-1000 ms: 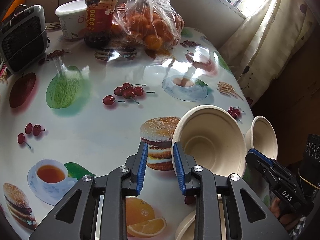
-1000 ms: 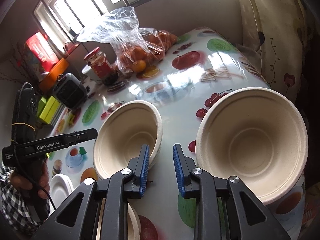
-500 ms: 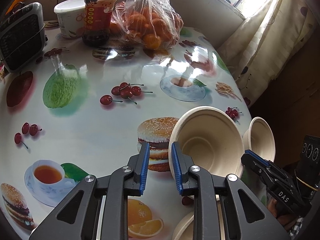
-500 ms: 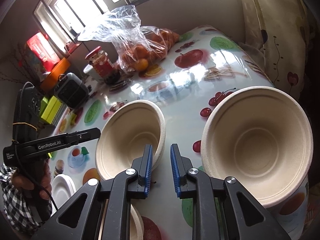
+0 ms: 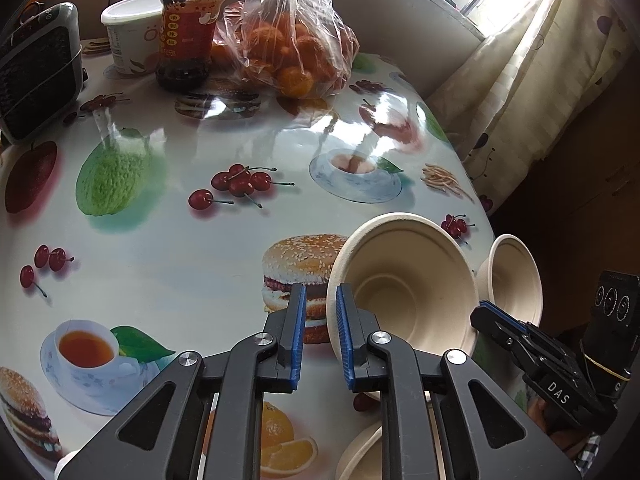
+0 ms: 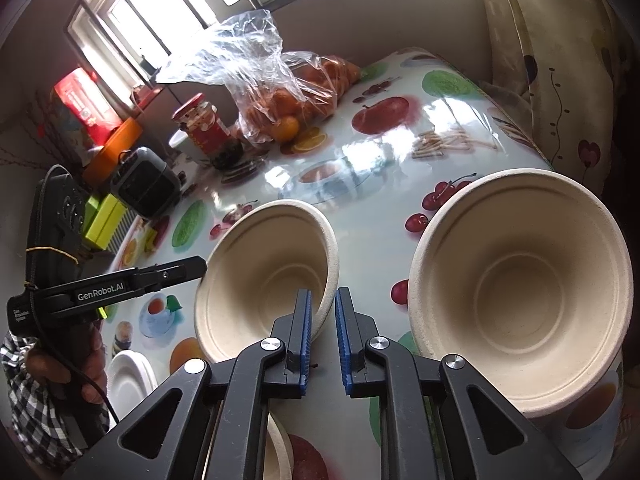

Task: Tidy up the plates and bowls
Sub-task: 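Close the left tool on a kraft bowl rim while the right grips another bowl, then lift and carry the bowl in the left tool while the right tool carries its bowl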

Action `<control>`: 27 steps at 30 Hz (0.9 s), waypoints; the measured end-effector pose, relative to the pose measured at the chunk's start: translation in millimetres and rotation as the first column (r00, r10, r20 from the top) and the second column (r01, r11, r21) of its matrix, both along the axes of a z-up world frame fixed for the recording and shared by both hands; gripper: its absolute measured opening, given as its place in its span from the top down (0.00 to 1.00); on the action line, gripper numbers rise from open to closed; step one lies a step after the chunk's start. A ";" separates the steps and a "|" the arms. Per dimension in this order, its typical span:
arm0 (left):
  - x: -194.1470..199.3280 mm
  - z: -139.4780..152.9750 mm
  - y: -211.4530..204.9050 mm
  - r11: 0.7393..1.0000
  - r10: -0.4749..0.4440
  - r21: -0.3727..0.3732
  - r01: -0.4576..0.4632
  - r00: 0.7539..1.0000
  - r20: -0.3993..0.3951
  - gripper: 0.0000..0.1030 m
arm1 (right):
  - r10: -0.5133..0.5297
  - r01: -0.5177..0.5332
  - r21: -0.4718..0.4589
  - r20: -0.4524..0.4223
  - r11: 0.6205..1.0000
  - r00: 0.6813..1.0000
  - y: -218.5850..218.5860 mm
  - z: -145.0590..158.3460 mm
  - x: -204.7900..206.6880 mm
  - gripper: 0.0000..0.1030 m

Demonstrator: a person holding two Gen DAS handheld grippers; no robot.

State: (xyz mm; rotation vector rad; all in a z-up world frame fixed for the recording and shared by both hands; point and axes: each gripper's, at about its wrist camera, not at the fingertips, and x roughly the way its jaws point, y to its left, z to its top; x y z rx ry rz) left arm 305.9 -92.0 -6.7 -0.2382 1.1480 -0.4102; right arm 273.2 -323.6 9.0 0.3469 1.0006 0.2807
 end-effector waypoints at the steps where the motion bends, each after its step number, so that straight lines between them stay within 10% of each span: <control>1: 0.2 -0.3 -0.4 1.000 -0.003 -0.003 0.003 1.000 -0.003 0.85 | 0.001 -0.001 0.001 0.000 1.000 1.000 -0.5 0.3 0.2 0.88; 27: -1.9 1.4 -1.3 0.999 -0.007 -0.048 0.006 1.000 -0.026 0.94 | -0.010 0.010 0.014 0.002 1.000 1.000 -0.4 0.9 -1.1 0.89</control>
